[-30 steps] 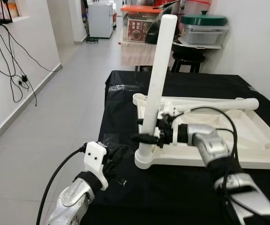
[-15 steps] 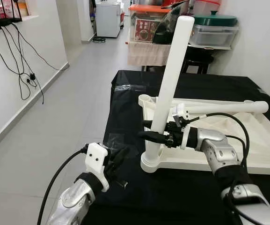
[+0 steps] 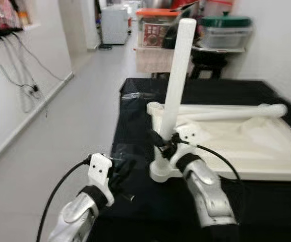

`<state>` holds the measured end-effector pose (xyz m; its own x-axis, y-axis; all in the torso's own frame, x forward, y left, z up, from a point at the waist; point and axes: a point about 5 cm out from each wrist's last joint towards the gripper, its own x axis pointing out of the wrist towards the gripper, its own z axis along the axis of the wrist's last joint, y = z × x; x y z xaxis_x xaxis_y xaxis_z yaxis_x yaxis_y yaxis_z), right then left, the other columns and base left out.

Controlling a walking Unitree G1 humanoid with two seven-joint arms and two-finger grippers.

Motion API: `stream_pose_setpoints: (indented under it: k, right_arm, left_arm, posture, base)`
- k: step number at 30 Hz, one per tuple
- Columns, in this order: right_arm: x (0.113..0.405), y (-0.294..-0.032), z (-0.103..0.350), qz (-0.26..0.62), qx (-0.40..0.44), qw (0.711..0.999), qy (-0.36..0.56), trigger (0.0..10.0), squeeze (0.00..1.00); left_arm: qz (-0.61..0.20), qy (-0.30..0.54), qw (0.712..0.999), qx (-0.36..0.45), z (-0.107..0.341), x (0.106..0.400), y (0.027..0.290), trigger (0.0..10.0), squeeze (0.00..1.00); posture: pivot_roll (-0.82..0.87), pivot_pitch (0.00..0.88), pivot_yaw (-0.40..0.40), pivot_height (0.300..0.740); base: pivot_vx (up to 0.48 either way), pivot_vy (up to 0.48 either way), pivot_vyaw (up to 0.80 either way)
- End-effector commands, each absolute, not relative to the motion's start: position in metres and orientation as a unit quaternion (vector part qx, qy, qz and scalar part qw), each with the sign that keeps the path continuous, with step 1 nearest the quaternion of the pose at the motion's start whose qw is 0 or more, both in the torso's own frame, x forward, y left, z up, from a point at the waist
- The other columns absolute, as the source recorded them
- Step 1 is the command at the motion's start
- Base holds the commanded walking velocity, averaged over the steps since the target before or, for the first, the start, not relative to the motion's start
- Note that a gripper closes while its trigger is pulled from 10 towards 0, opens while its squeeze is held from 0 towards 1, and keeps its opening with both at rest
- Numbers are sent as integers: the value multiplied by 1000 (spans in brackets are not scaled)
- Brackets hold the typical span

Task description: Building children table

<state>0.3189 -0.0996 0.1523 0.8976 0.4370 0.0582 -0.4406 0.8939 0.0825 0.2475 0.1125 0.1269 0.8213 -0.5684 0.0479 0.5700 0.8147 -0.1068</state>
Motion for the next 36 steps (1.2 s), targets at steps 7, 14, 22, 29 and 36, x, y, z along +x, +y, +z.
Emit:
stream_pose_setpoints:
  k: [7, 14, 22, 29, 36]
  right_arm:
    - [307, -95, 137, 251, 93, 962, 59, 10000, 1000]
    - [319, -103, 155, 449, -14, 893, 23, 10000, 0]
    - [343, -133, 163, 502, -58, 861, 55, 10000, 0]
    - [364, -148, 166, 495, -32, 864, 86, 10000, 0]
    - [365, -159, 160, 493, -2, 865, 97, 0, 0]
  left_arm:
    - [-295, -5, 954, -53, 128, 249, 114, 10000, 0]
    - [-300, -2, 953, -50, 127, 251, 113, 10000, 0]
    - [-297, -2, 953, -50, 127, 251, 112, 10000, 0]
    - [-284, 1, 958, -34, 126, 248, 111, 10000, 0]
    - [-293, 12, 956, -30, 126, 238, 110, 10000, 0]
  posture:
    - [20, 0, -42, 740]
    - [39, 0, -42, 740]
    - [51, 0, -51, 740]
    - [65, 0, -59, 740]
    - [63, 0, -57, 740]
  base:
    - [0, 0, 0]
    - [0, 0, 0]
    - [0, 0, 0]
    - [0, 0, 0]
    - [0, 0, 0]
